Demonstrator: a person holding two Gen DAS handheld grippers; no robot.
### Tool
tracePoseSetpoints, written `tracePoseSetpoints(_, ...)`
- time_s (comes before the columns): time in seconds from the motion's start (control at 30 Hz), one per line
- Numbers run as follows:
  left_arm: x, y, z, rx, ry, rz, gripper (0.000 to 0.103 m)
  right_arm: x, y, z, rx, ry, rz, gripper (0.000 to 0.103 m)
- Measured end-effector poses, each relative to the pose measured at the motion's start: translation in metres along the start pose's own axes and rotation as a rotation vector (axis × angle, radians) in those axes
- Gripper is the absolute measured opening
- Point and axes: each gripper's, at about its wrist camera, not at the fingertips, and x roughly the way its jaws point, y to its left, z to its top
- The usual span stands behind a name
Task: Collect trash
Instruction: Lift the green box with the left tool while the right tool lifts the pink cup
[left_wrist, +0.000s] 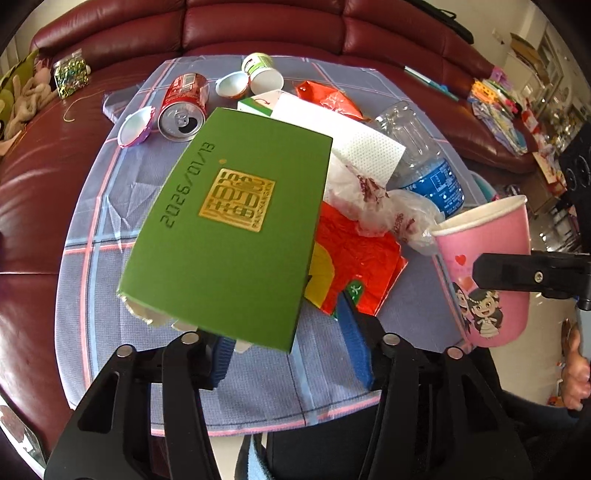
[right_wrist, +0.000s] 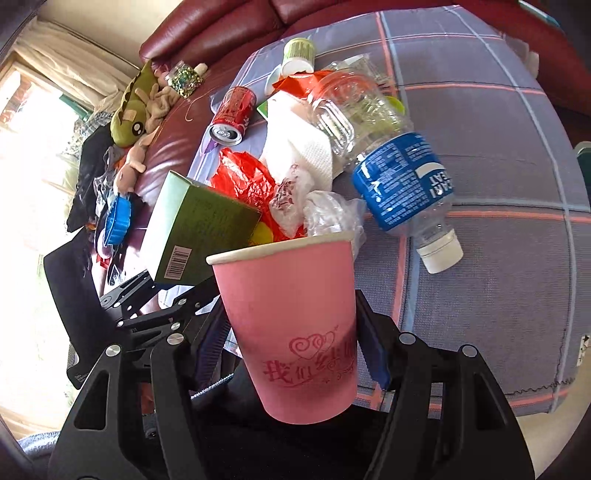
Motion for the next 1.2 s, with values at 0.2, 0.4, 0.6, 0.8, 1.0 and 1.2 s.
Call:
tracePoseSetpoints(0.2,-0.006,-0.013,0.009,0.017,-0.023,0.051,0.001,-0.016,-0.021,-0.001,0.045,-0.040,0.008,0.061)
tracePoseSetpoints(0.4,-0.040,-0.017,0.022,0.012,-0.080,0.042,0.001,-0.034,-0.034,0.001,0.068,-0.084,0.033,0.061)
tracePoseSetpoints(0.6,-0.076,-0.042,0.054,0.069,-0.149,-0.002,0.001,-0.065,-0.054,0.005,0.104,-0.167,0.046,0.061)
tracePoseSetpoints(0.8,-0.069,-0.098,0.085,0.209,-0.151,-0.032,0.001,-0.107,-0.092,0.008,0.163,-0.282,0.003,0.061)
tracePoseSetpoints(1.0,-0.054,-0.072,0.076,0.147,-0.095,-0.027,0.003,-0.074,-0.099,0.003,0.186,-0.190,0.037,0.061)
tracePoseSetpoints(1.2,-0.062,-0.060,0.058,0.178,-0.049,0.016,0.059,-0.053,-0.067,0.013,0.126,-0.148,0.065,0.061)
